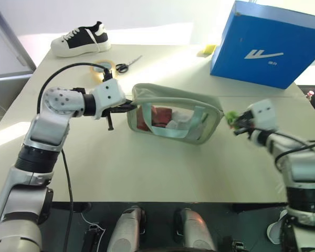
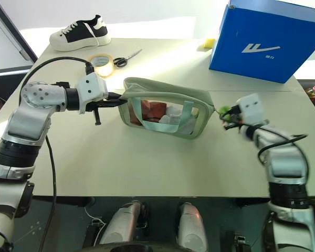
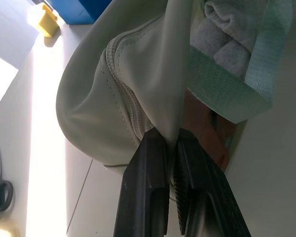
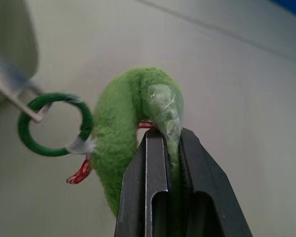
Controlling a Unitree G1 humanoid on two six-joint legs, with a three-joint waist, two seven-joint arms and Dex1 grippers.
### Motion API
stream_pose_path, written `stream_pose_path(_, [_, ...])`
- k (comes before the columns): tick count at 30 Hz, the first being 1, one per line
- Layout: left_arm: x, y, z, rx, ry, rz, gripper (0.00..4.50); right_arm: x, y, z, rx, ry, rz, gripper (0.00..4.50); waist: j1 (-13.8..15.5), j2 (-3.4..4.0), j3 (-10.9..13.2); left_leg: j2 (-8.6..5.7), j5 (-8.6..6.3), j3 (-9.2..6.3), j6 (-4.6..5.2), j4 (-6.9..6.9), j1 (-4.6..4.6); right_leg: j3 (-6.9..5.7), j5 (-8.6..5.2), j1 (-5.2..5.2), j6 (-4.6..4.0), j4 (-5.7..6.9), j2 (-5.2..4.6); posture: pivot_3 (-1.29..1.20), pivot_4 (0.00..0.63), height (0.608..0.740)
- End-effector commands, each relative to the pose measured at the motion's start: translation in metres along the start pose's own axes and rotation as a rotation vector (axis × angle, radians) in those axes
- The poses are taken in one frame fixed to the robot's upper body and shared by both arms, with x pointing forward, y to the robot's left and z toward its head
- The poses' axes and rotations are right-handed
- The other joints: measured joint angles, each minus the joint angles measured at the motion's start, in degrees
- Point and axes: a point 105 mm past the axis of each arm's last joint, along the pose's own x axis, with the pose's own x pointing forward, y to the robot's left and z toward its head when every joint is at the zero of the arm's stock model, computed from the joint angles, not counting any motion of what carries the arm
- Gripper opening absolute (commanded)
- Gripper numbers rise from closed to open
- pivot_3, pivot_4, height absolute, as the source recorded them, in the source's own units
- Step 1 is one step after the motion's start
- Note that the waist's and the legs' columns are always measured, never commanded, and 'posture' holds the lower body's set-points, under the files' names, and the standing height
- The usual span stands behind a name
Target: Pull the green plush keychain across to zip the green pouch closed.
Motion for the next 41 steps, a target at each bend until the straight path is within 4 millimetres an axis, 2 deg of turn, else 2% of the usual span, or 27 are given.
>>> stream_pose_path(1, [0.007,-0.005,0.000,-0.004,0.005,-0.035,0.00,0.010,0.013,0.007,0.013,-0.032,0.000,0.04,0.0,0.02,0.0,-0.01,0.00,0.00,0.00,0.00,-0.01,0.00,0.00,-0.01,0.00,0.00,0.00,0.00,0.150,0.740])
stream_pose_path(4, [0.008,-0.005,0.000,-0.003,0.003,-0.037,0.00,0.013,0.021,0.018,0.077,-0.070,0.025,0.04,0.0,0.01,0.0,-0.02,0.00,0.00,0.02,0.01,-0.01,0.00,0.00,0.00,0.00,-0.02,-0.01,0.00,0.150,0.740])
stream_pose_path(6, [0.009,-0.005,0.001,-0.003,0.002,-0.037,0.00,0.010,0.017,0.024,0.100,-0.085,0.031,0.04,0.0,0.02,0.0,0.00,0.00,-0.01,0.01,0.00,-0.01,0.00,0.00,-0.02,0.00,-0.01,0.01,0.00,0.150,0.740])
stream_pose_path(9, [0.009,-0.005,0.001,-0.002,0.000,-0.035,0.00,0.000,-0.004,0.030,0.093,-0.092,0.015,1.08,0.1,0.03,0.0,0.00,0.00,-0.01,0.01,-0.01,-0.02,0.00,0.00,-0.03,-0.01,0.02,0.02,0.00,0.150,0.740])
stream_pose_path(12, [0.009,-0.003,0.000,-0.001,-0.002,-0.028,0.00,-0.019,-0.032,0.043,0.010,-0.097,-0.003,2.61,0.2,0.05,0.0,-0.07,-0.02,-0.01,0.05,0.00,-0.04,0.00,0.00,-0.02,-0.01,-0.02,-0.04,0.00,0.150,0.740])
stream_pose_path(14, [0.009,-0.002,0.000,-0.005,-0.004,-0.019,0.00,-0.032,-0.051,0.056,-0.073,-0.104,-0.027,3.65,0.2,0.06,0.0,-0.10,-0.03,-0.01,0.09,0.01,-0.05,0.00,0.00,-0.01,-0.01,-0.06,-0.07,0.00,0.150,0.740])
stream_pose_path(15, [0.010,-0.002,0.000,-0.007,-0.004,-0.017,0.00,-0.043,-0.063,0.069,-0.138,-0.113,-0.022,4.14,0.1,0.06,0.0,-0.10,-0.04,0.00,0.10,0.00,-0.05,0.00,-0.01,-0.02,-0.01,-0.07,-0.07,0.00,0.150,0.740])
stream_pose_path(16, [0.010,-0.002,-0.001,-0.009,-0.005,-0.016,0.00,-0.054,-0.072,0.082,-0.193,-0.122,0.000,4.46,0.1,0.15,0.0,-0.08,-0.04,-0.01,0.10,0.01,-0.04,0.00,-0.01,0.00,-0.01,-0.07,-0.06,0.00,0.150,0.740])
stream_pose_path(18, [0.011,-0.001,-0.001,-0.009,-0.004,-0.015,0.00,-0.071,-0.081,0.100,-0.264,-0.127,0.042,4.46,0.1,0.30,0.0,-0.09,-0.04,0.01,0.11,0.01,-0.06,0.00,-0.01,-0.04,0.00,-0.07,-0.07,0.00,0.150,0.740])
stream_pose_path(19, [0.011,0.000,-0.001,-0.011,-0.005,-0.014,0.00,-0.078,-0.079,0.109,-0.292,-0.139,0.101,4.46,0.1,0.29,0.0,-0.07,-0.04,0.00,0.11,0.01,-0.04,0.00,-0.01,-0.04,0.00,-0.07,-0.05,0.00,0.150,0.740])
stream_pose_path(22, [0.009,0.003,0.000,-0.028,-0.015,-0.010,0.00,-0.104,-0.046,0.128,-0.298,-0.186,0.383,4.46,0.1,0.26,0.0,0.08,-0.04,-0.03,0.10,0.00,-0.04,-0.03,-0.02,-0.01,-0.01,-0.10,0.01,0.00,0.150,0.740])
stream_pose_path(24, [0.005,0.005,0.000,-0.044,-0.020,-0.024,0.79,-0.118,-0.016,0.130,-0.300,-0.186,0.568,4.50,0.1,0.26,0.0,0.14,-0.04,-0.02,0.10,0.01,-0.04,-0.06,-0.01,0.00,0.00,-0.13,0.02,0.00,0.150,0.740])
stream_pose_path(26, [0.001,0.008,0.000,-0.061,-0.027,-0.029,1.48,-0.124,0.004,0.128,-0.329,-0.169,0.659,4.50,0.1,0.26,0.0,0.15,-0.04,-0.02,0.10,0.02,-0.05,-0.05,-0.01,-0.01,0.00,-0.13,-0.01,0.00,0.150,0.740])
stream_pose_path(29, [-0.005,0.014,0.002,-0.086,-0.040,-0.013,3.19,-0.121,0.012,0.133,-0.337,-0.190,0.660,4.50,0.0,0.23,0.0,0.15,-0.05,-0.02,0.09,0.04,-0.11,-0.05,-0.01,-0.08,-0.02,-0.13,-0.06,0.00,0.150,0.740])
stream_pose_path(31, [-0.015,0.022,0.007,-0.125,-0.066,0.012,4.16,-0.118,0.014,0.137,-0.327,-0.210,0.648,4.50,0.0,0.22,0.0,0.15,-0.05,-0.01,0.08,0.04,-0.13,-0.03,0.00,-0.11,-0.03,-0.14,-0.10,0.00,0.150,0.740])
stream_pose_path(32, [-0.020,0.027,0.011,-0.153,-0.089,0.029,4.43,-0.116,0.013,0.137,-0.323,-0.212,0.641,4.50,0.0,0.20,0.0,0.15,-0.06,-0.01,0.07,0.03,-0.16,-0.01,0.01,-0.15,-0.04,-0.14,-0.10,0.00,0.150,0.740])
stream_pose_path(35, [-0.035,0.046,0.023,-0.233,-0.139,0.104,4.43,-0.113,0.010,0.136,-0.316,-0.216,0.614,4.50,0.1,0.18,0.0,0.18,-0.05,-0.01,0.06,0.02,-0.24,-0.01,0.00,-0.23,-0.06,-0.14,-0.10,0.00,0.150,0.740])
stream_pose_path(37, [-0.055,0.063,0.027,-0.259,-0.147,0.172,4.43,-0.113,0.005,0.141,-0.293,-0.245,0.584,4.50,0.0,0.16,0.0,0.17,-0.04,-0.01,0.07,0.02,-0.29,-0.01,0.01,-0.26,-0.05,-0.14,-0.10,0.00,0.150,0.740])
stream_pose_path(41, [-0.078,0.076,0.016,-0.264,-0.100,0.243,4.43,-0.114,-0.004,0.150,-0.254,-0.292,0.545,4.50,-0.3,0.17,0.0,0.17,-0.04,0.05,0.07,-0.01,-0.23,-0.04,0.01,-0.26,-0.04,-0.13,-0.06,0.00,0.150,0.740])
